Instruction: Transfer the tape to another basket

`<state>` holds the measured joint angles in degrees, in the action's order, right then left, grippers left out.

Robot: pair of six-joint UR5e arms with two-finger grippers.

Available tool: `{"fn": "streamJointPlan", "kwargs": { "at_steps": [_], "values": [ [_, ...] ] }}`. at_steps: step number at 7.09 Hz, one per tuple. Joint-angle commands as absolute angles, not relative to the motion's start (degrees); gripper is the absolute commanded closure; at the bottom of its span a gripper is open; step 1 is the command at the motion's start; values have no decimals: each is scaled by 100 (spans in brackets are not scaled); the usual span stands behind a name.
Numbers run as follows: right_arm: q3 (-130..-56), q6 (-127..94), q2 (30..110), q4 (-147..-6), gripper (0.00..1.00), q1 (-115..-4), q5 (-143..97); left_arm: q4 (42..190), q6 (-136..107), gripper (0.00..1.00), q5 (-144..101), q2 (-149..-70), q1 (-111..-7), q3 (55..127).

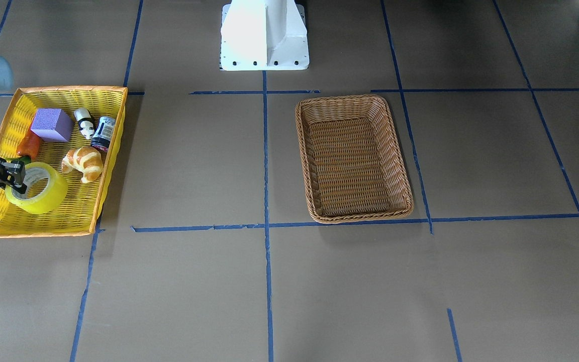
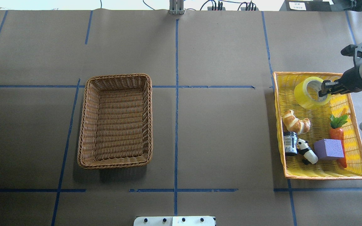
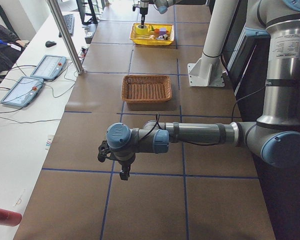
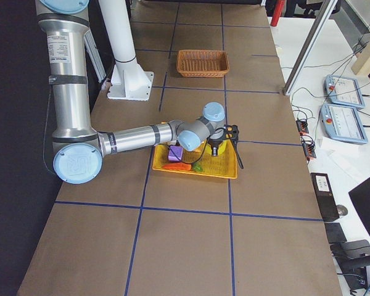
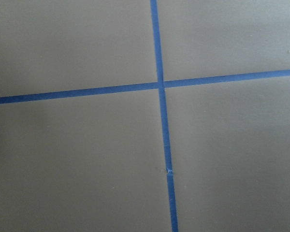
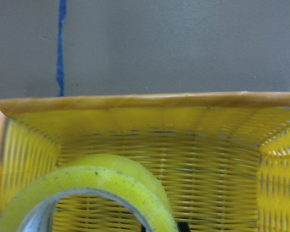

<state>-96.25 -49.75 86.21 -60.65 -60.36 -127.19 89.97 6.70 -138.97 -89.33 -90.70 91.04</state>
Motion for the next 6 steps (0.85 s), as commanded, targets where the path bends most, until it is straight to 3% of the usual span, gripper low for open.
{"fn": "streamJointPlan", "kwargs": {
  "at_steps": [1, 4, 6],
  "values": [
    [-9956, -6408, 8123, -6038, 100, -5794, -12823, 9000, 659, 0, -13922, -8938, -9070, 9333],
    [-10677, -8897, 7307, -6012, 98, -4836, -12692, 9000, 407, 0, -14287, -8938, -8966, 9895],
    [-10767, -10241, 6979, -5052, 98, -4170, -12003, 9872, -836, 0, -14931, -8938, -8589, 9931]
  ]
}}
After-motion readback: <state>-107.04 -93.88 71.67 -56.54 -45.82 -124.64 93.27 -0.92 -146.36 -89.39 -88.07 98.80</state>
